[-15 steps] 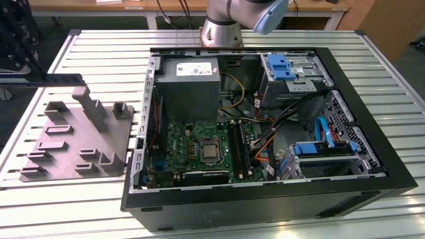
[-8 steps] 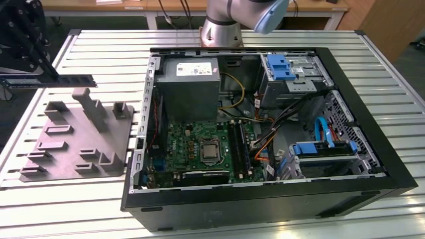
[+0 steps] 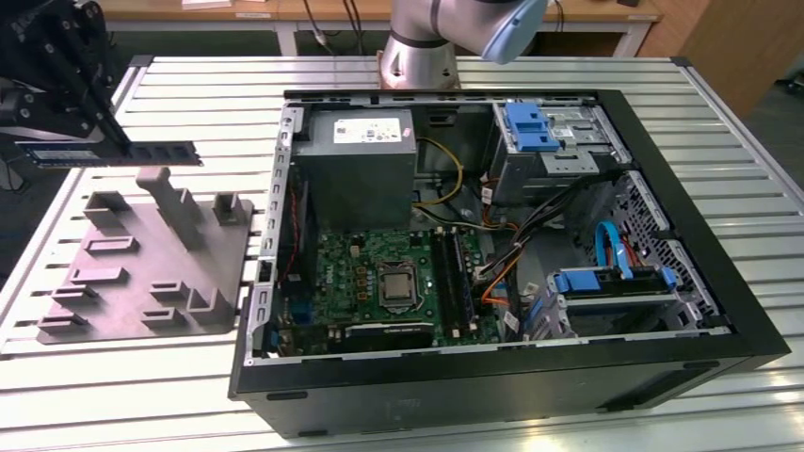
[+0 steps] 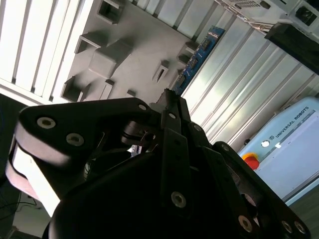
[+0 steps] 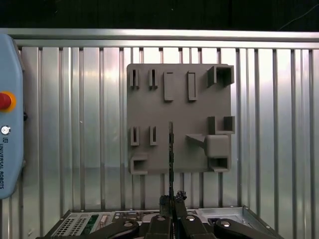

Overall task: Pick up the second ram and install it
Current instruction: 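Pick up the second ram and move it above second insertion slot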

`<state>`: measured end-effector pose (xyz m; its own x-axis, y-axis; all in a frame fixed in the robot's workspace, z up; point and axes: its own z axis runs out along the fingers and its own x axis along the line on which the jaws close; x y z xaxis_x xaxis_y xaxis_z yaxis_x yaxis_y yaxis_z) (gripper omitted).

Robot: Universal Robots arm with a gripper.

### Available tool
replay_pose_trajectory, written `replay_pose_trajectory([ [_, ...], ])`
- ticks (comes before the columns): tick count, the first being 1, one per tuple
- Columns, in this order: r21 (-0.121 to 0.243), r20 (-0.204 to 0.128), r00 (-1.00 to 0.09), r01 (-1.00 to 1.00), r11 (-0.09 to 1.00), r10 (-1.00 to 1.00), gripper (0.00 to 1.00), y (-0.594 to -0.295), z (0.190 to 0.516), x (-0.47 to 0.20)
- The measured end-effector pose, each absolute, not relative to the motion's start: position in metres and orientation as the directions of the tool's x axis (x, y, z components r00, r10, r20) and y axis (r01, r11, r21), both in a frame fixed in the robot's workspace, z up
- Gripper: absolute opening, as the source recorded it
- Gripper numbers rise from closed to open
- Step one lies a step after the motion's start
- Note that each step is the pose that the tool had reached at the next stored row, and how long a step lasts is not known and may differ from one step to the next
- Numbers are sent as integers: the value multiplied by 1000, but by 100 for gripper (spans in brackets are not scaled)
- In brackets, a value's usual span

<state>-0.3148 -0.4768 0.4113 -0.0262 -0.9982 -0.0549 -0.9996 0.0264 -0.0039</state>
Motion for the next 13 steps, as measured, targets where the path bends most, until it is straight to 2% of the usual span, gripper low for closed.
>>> replay_pose_trajectory([
  [13,-4,-55,-26,-1000,26,-998,14,-477,410,-293],
])
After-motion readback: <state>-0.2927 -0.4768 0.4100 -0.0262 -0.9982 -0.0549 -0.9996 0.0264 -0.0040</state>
